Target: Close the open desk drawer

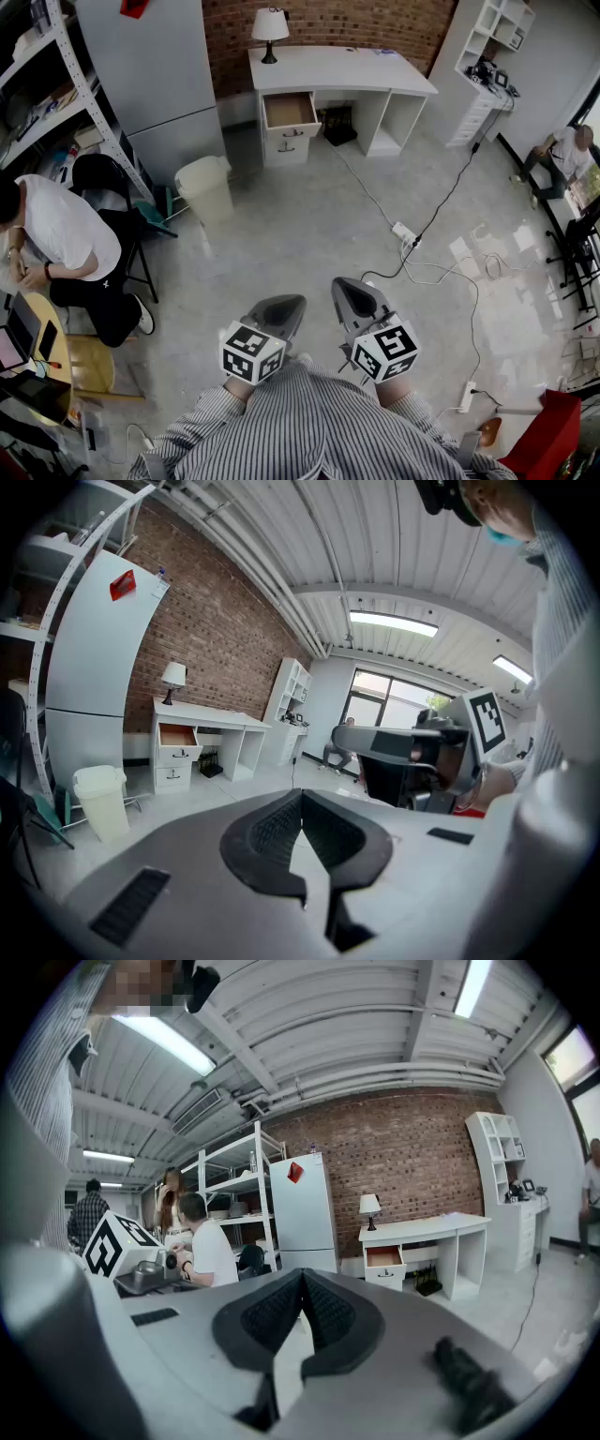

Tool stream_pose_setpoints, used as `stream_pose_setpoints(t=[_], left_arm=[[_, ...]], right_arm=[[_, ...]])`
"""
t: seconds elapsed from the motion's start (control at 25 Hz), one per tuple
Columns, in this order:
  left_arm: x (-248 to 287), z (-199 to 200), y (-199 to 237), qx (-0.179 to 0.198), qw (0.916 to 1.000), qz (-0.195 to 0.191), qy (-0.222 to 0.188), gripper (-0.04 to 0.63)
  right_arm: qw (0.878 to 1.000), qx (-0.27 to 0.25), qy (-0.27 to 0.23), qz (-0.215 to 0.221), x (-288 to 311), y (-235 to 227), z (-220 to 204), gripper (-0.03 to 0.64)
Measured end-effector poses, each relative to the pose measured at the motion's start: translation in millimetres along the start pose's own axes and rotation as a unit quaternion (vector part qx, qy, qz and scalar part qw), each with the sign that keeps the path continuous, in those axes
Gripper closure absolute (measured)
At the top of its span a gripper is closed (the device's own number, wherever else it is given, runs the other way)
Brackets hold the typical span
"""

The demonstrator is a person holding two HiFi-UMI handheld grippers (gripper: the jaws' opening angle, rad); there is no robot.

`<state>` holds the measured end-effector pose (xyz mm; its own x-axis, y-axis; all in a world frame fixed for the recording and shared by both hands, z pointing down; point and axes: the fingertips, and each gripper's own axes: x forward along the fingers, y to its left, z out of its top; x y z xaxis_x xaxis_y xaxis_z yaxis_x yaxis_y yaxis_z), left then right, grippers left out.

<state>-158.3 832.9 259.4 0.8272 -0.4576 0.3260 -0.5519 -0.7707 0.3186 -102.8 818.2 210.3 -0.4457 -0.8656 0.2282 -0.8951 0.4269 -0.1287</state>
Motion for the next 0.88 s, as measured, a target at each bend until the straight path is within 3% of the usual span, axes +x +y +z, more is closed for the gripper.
stream_pose_setpoints(t=[0.24, 0.48, 0.72, 0.88], left_arm=[[8.8, 6.4, -4.2, 0.018, 0.9998, 0.008, -0.003, 0.583], [10.0, 1.8, 1.0, 0.007, 0.9998, 0.017, 0.002, 0.583], [13.4, 4.0, 11.3, -0.005, 0.9998, 0.019, 0.0, 0.583], [15.9, 13.7, 21.1, 0.019, 0.9998, 0.008, -0.001, 0.583]], right_arm=[[0.999, 0.049, 0.002, 0.015, 3.1, -2.8, -6.1, 0.601], [0.999, 0.038, 0.01, 0.033, 10.2, 6.0, -9.4, 0.601], [0.998, 0.053, -0.018, 0.031, 13.4, 4.2, -7.3, 0.6], [0.999, 0.038, 0.006, 0.019, 23.3, 1.5, -10.7, 0.6]])
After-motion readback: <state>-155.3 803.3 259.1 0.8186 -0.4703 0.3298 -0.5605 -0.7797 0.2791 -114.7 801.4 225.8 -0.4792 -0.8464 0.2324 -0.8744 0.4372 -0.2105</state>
